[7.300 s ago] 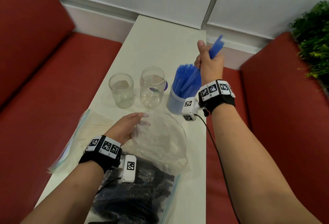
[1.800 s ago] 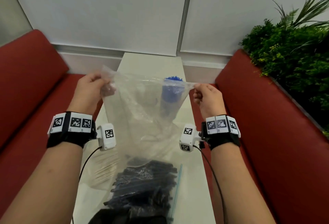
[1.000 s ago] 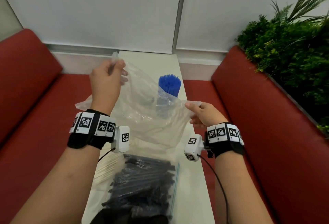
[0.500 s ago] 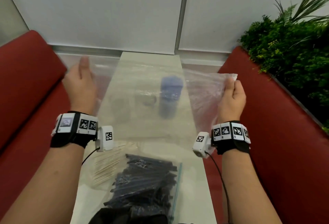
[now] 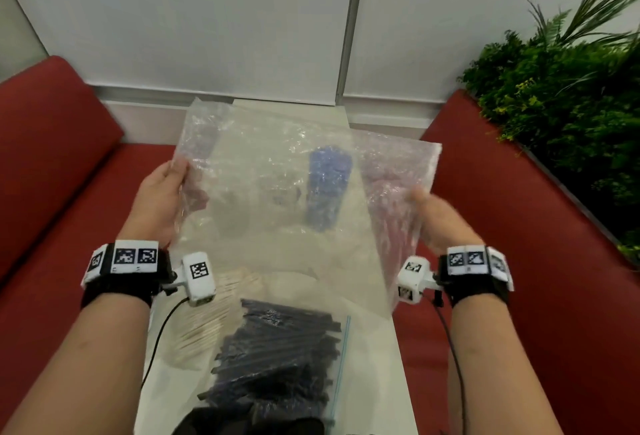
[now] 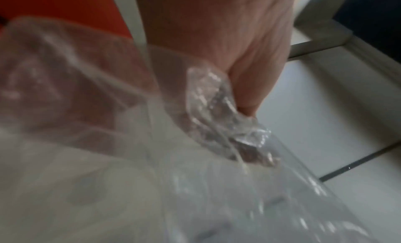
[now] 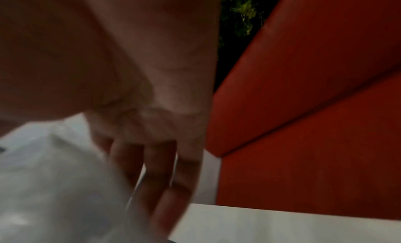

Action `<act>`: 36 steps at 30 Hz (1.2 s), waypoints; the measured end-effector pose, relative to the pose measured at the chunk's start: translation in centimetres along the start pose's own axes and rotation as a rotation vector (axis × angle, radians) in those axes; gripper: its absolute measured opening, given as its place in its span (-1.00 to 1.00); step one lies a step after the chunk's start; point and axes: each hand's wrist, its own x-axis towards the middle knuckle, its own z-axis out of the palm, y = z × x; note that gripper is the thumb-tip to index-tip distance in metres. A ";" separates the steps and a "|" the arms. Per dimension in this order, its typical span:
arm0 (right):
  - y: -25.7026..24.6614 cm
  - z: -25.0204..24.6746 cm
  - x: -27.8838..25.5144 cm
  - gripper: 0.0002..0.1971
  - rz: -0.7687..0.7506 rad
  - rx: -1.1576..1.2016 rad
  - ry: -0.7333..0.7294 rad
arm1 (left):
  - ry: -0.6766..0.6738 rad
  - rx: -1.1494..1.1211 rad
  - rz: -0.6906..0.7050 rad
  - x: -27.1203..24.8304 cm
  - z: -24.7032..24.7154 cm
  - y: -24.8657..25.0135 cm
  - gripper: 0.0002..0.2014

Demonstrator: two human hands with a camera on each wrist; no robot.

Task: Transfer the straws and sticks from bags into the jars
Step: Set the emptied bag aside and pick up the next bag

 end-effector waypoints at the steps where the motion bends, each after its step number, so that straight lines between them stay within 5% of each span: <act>1: 1.2 1.3 -0.2 -0.37 0.041 -0.066 -0.119 | 0.018 -0.013 0.007 0.0 0.4 0.1 -0.74; 3: 3.4 3.8 -0.4 -0.59 0.041 0.000 -0.189 | 0.048 0.054 0.042 -0.5 1.0 0.1 -0.71; 5: 4.8 5.6 -0.8 -0.74 0.022 0.261 -0.041 | 0.123 0.250 0.132 -1.1 0.7 -0.1 -0.67; 7: 4.9 5.5 -1.0 -0.61 -0.035 0.278 0.220 | 0.197 0.511 0.232 -1.2 -0.6 -0.5 -0.61; 10: 3.8 4.9 -0.7 -0.51 -0.193 0.200 0.426 | 0.299 0.764 0.299 -1.1 -1.2 -1.0 -0.64; 17: -0.9 3.2 -1.5 -0.43 -0.407 0.238 0.501 | 0.342 0.744 0.320 -0.7 -1.1 -1.9 -0.56; 20: -3.8 2.1 -2.5 -0.61 -0.542 0.107 0.405 | 0.199 0.894 0.117 -0.5 -1.8 -2.4 -0.80; 23: -7.6 2.4 -3.2 -0.83 -0.647 -0.083 0.303 | -0.128 1.141 0.141 0.3 -1.2 -1.9 -0.35; 25: -10.2 3.9 -3.7 -0.89 -0.714 -0.202 0.158 | -0.348 1.012 0.209 0.4 1.2 -0.7 -0.11; 29: -14.4 6.9 -5.0 -0.96 -0.809 -0.345 -0.106 | -0.593 0.550 0.106 0.4 6.0 1.4 0.16; 31: -15.3 6.8 -5.5 -0.96 -0.810 -0.337 -0.137 | -0.641 0.486 0.090 0.6 7.1 2.5 0.05; 33: -15.6 5.6 -5.5 -0.86 -0.794 -0.358 -0.091 | -0.639 0.422 0.117 0.6 7.5 3.5 -0.33; 36: -14.3 2.3 -5.2 -0.58 -0.593 -0.590 -0.040 | -0.578 0.326 0.191 0.4 7.1 4.1 -0.56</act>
